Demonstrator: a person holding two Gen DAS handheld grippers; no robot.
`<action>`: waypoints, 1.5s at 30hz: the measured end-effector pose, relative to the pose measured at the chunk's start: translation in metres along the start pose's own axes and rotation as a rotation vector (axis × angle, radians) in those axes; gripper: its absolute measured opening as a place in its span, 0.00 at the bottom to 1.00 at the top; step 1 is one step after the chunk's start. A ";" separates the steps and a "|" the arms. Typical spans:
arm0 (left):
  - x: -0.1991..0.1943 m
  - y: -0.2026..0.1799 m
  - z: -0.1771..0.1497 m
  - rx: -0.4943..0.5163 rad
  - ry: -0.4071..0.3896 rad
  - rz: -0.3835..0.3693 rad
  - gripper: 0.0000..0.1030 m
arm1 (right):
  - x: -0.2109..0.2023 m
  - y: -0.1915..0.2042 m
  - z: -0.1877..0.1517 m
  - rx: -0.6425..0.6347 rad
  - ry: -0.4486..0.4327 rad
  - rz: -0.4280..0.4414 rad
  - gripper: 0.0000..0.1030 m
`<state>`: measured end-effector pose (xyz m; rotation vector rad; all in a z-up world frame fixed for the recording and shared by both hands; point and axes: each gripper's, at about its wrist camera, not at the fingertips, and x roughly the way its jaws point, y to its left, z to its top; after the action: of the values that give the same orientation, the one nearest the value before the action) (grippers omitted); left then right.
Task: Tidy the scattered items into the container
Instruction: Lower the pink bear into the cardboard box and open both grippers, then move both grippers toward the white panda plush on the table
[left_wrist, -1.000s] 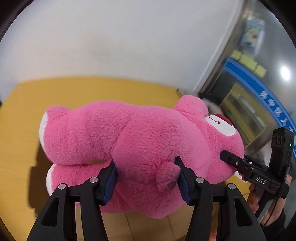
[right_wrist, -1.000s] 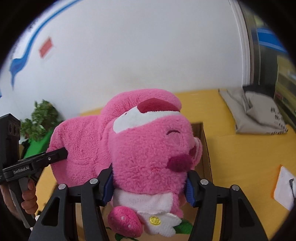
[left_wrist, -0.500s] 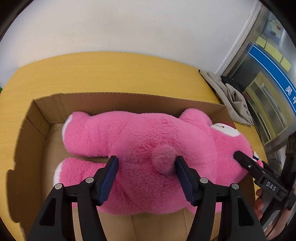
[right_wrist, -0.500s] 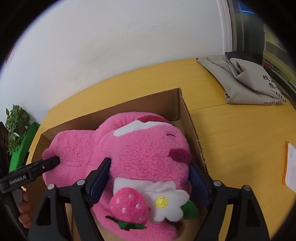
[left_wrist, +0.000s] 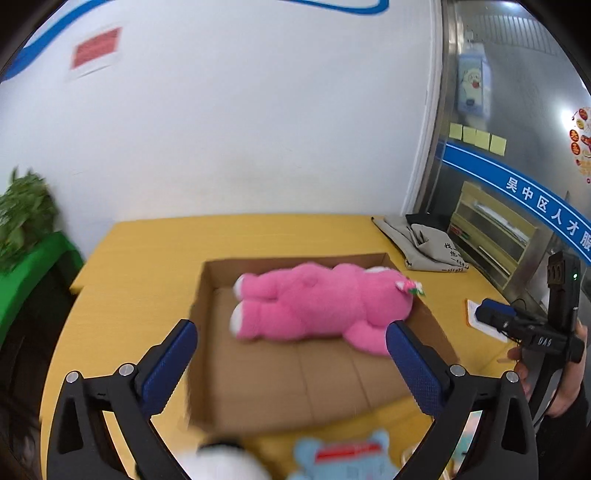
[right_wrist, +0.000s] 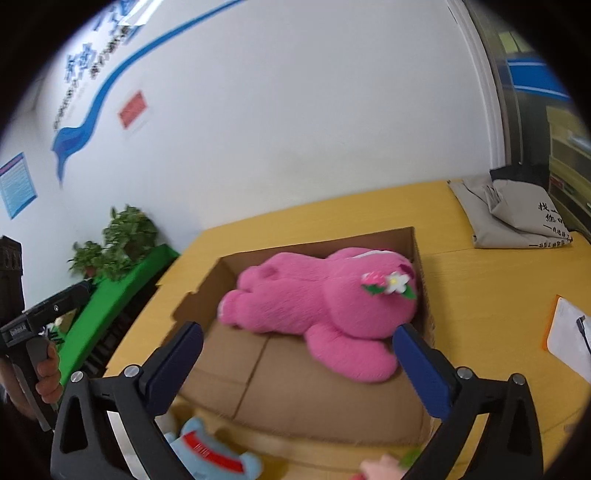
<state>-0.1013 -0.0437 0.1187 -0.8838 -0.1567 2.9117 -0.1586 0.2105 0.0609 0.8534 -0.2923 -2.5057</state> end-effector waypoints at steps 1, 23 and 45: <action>-0.012 -0.002 -0.014 -0.009 0.001 0.011 1.00 | -0.013 0.009 -0.008 -0.015 -0.006 0.007 1.00; -0.047 -0.049 -0.147 -0.037 0.102 0.006 1.00 | -0.087 0.033 -0.115 -0.021 0.050 -0.007 1.00; -0.031 -0.040 -0.164 -0.088 0.156 0.003 1.00 | -0.064 0.029 -0.133 -0.018 0.127 -0.013 1.00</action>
<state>0.0186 0.0036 0.0050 -1.1210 -0.2735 2.8427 -0.0212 0.2110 0.0001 1.0055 -0.2224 -2.4489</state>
